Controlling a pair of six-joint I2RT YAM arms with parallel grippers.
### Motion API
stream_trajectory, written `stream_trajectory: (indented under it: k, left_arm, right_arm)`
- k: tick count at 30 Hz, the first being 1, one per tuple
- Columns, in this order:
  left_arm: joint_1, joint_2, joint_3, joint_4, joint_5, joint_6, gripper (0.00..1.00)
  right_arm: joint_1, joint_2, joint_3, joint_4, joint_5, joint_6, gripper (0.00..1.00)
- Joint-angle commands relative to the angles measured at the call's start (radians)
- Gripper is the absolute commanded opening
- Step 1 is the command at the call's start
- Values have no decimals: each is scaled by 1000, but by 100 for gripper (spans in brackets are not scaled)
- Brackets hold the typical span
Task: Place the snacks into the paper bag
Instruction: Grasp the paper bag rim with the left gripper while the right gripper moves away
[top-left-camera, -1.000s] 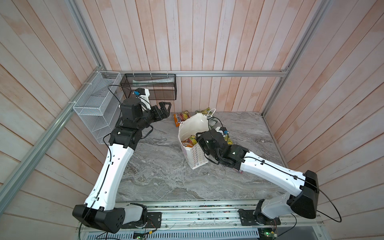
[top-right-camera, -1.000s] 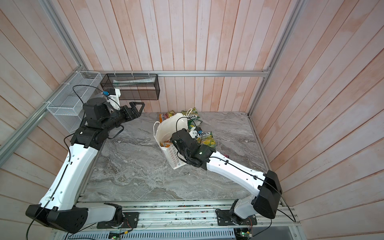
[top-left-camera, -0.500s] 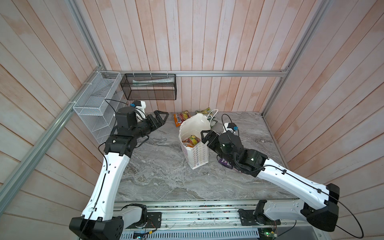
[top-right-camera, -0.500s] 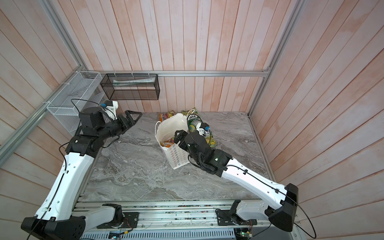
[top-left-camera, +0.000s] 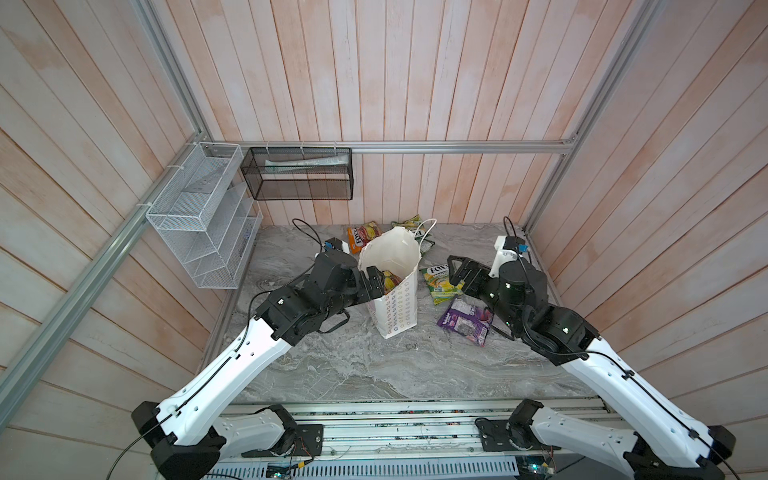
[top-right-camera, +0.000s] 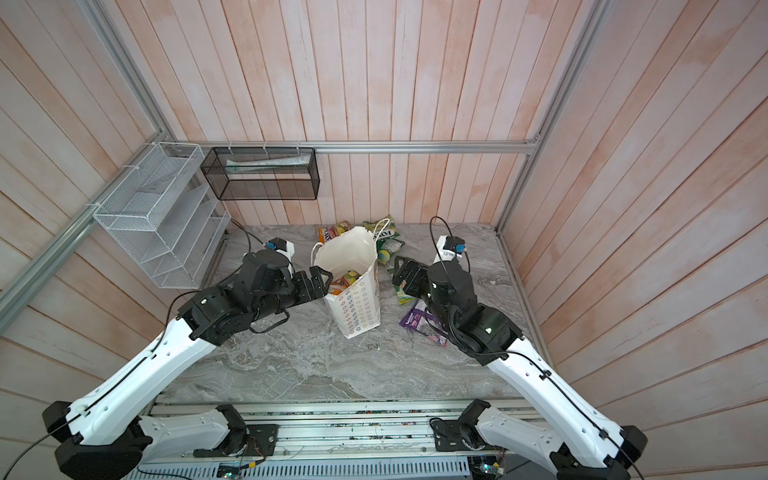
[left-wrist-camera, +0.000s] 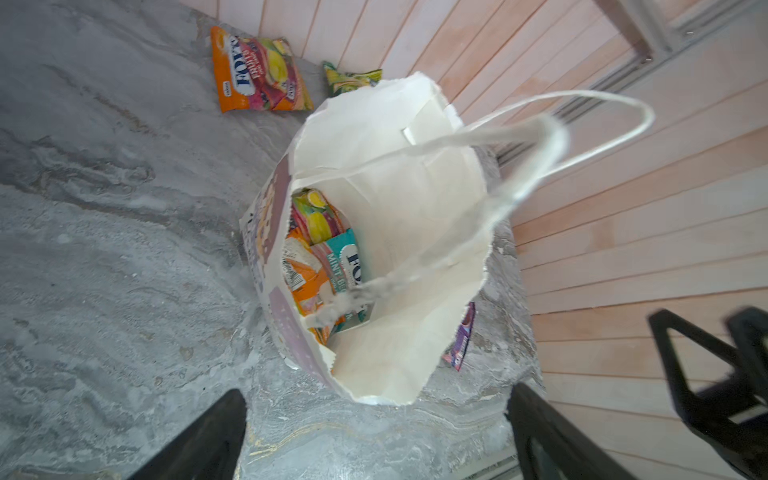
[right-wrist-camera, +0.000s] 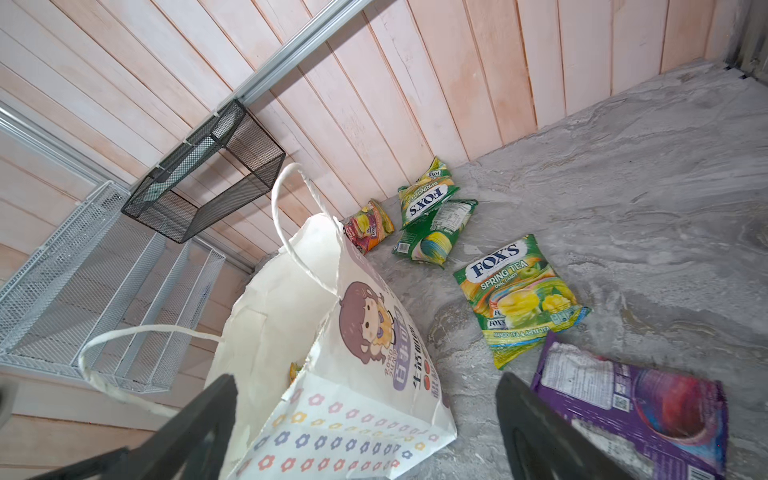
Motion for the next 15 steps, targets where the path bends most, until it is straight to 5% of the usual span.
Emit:
stream_trajectory:
  k: [1,15]
  left_arm:
    - [-7,35,-16,-20,-123,-103,91]
    - [60,191,44,41,-131,-129,34]
  right_arm:
    - [-26,-52,-49,-9,-32,-84,98]
    - [-99,-183,-185,34,-41,-101,96]
